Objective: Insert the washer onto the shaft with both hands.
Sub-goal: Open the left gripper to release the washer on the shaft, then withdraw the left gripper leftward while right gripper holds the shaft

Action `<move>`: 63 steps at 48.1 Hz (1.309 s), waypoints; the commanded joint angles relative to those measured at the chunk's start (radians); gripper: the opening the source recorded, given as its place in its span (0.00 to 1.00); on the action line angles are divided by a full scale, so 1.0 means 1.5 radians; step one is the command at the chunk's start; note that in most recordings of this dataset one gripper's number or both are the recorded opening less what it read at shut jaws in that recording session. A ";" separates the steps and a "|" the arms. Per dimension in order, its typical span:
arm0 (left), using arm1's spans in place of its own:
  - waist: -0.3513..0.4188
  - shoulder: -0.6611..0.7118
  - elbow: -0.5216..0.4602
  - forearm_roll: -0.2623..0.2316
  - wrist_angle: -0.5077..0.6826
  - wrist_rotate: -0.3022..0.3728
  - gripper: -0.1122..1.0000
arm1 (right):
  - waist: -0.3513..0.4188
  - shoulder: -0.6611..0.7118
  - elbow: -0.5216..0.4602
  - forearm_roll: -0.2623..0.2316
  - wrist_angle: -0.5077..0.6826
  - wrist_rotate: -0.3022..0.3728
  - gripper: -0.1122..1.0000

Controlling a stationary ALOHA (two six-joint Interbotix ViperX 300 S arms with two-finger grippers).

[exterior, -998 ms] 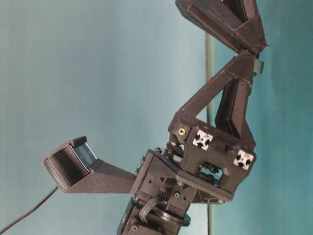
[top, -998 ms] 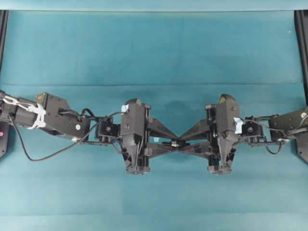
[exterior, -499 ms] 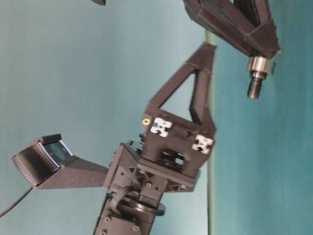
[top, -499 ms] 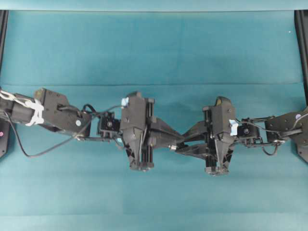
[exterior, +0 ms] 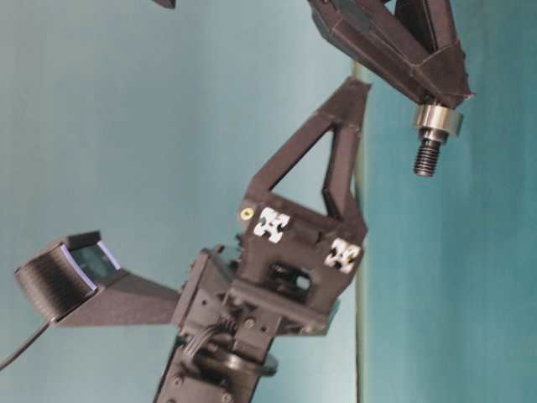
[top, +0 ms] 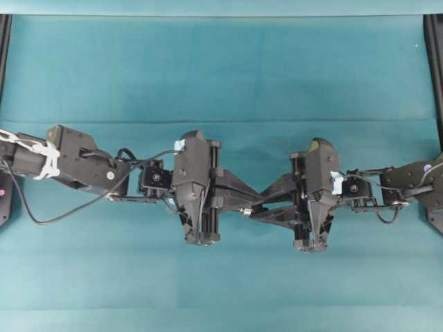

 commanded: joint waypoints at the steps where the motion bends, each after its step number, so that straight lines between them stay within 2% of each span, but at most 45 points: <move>1: 0.000 -0.021 0.004 0.001 -0.003 0.001 0.11 | 0.002 -0.005 -0.007 -0.001 -0.011 0.005 0.10; 13: 0.001 -0.075 0.052 0.000 0.022 0.001 0.11 | 0.002 -0.007 -0.005 -0.001 -0.017 0.006 0.10; 29: -0.003 -0.164 0.129 0.000 0.132 -0.003 0.11 | 0.004 -0.010 0.001 -0.001 -0.013 0.010 0.10; 48: -0.003 -0.208 0.188 0.001 0.174 -0.111 0.12 | 0.005 -0.016 0.013 -0.001 -0.042 0.027 0.10; 63: -0.003 -0.221 0.201 0.000 0.174 -0.111 0.14 | 0.005 -0.018 0.015 -0.001 -0.055 0.029 0.10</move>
